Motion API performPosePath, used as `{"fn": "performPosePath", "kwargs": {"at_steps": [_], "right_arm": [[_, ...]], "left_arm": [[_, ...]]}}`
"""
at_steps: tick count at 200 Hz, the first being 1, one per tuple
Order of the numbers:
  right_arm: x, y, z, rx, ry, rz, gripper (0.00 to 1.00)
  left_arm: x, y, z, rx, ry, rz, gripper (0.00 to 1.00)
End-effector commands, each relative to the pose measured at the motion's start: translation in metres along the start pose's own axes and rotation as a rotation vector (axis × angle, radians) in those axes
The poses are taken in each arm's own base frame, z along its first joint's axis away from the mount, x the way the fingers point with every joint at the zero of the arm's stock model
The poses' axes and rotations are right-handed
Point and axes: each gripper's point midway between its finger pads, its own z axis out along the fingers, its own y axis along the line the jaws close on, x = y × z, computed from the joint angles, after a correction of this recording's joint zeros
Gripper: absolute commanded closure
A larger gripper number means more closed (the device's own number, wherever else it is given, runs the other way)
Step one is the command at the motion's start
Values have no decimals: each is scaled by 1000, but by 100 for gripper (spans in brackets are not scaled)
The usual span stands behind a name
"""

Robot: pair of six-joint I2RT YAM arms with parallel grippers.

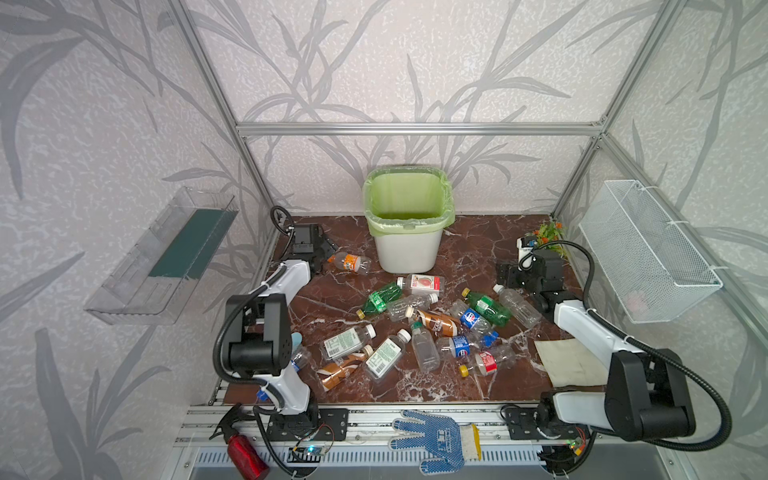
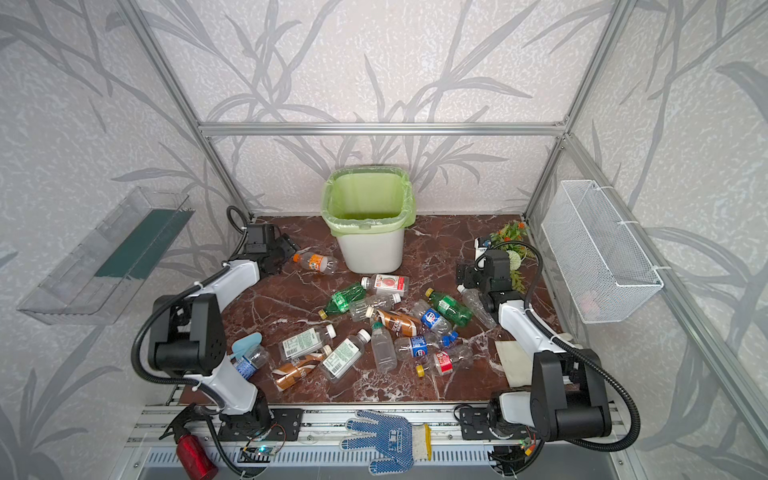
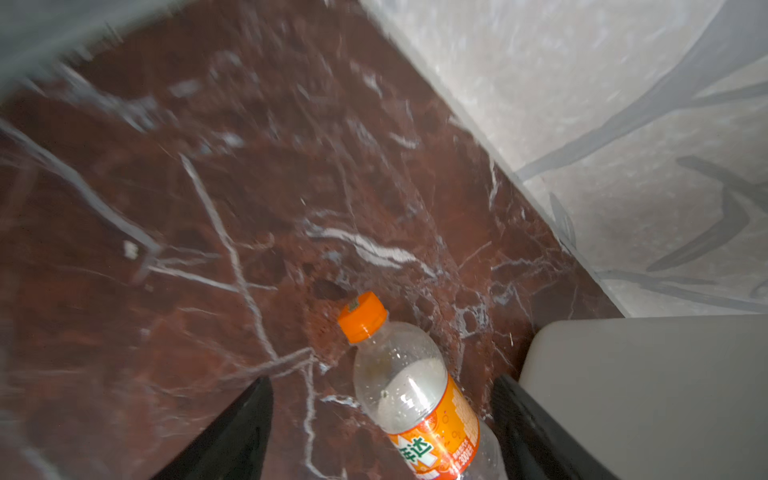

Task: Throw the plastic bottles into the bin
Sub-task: 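Reach the left gripper to the orange-capped bottle and grasp it, then lift the orange-capped bottle over the bin and open the left gripper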

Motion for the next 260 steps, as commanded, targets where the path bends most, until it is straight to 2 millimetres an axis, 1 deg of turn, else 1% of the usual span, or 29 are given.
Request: {"fn": "performPosePath", "kwargs": {"at_steps": [1,13,20,60,80,90,100,116,131,149,158,169,182,194,202,210,218,226,234,243,251,260], "right_arm": [[-7,-1,-8,6,5,30,6],[-6,-1,-9,6,8,29,6],[-6,-1,-10,8,7,26,6],[0,-6,-11,34,24,21,6],[3,-7,-11,42,31,20,6],[3,-8,-11,48,29,16,6],[3,-9,-12,56,27,12,5],[3,-12,-13,68,25,9,5],[3,-12,-14,72,21,8,5],[3,-14,-16,80,11,9,4],[4,-15,-17,84,10,10,4],[4,-15,-18,86,9,10,3],[6,-14,-19,84,11,9,3],[5,-15,-20,85,7,8,3],[4,-15,-21,85,4,5,3],[2,-15,-21,85,-1,5,3],[-2,-15,-23,87,-11,6,3],[-6,-15,-25,90,-26,6,3],[-10,-16,-27,98,-40,8,3],[-15,-18,-30,108,-55,11,3],[-19,-19,-33,109,-70,11,3],[-23,-20,-36,109,-85,11,3]], "left_arm": [[26,-26,13,69,139,-177,18],[33,-29,22,59,155,-209,17],[38,-28,27,44,164,-227,18],[58,-24,45,-15,196,-327,17],[63,-19,52,-55,198,-346,18],[64,-20,56,-59,201,-348,18],[66,-20,61,-69,204,-344,19],[68,-15,70,-106,210,-336,21],[71,-14,78,-122,227,-319,28],[77,-16,87,-111,258,-324,43],[78,-17,90,-95,265,-345,46],[76,-21,91,-61,262,-367,50],[65,-32,84,-9,233,-354,55],[51,-45,71,32,203,-328,61],[36,-58,58,79,174,-310,65],[17,-73,41,134,135,-290,66],[-6,-90,18,195,82,-264,66],[-32,-108,-10,258,20,-226,66],[-59,-126,-45,316,-53,-173,66],[-88,-146,-88,367,-140,-108,66],[-115,-162,-131,410,-245,-51,66],[-139,-177,-177,471,-347,-16,66]]}}
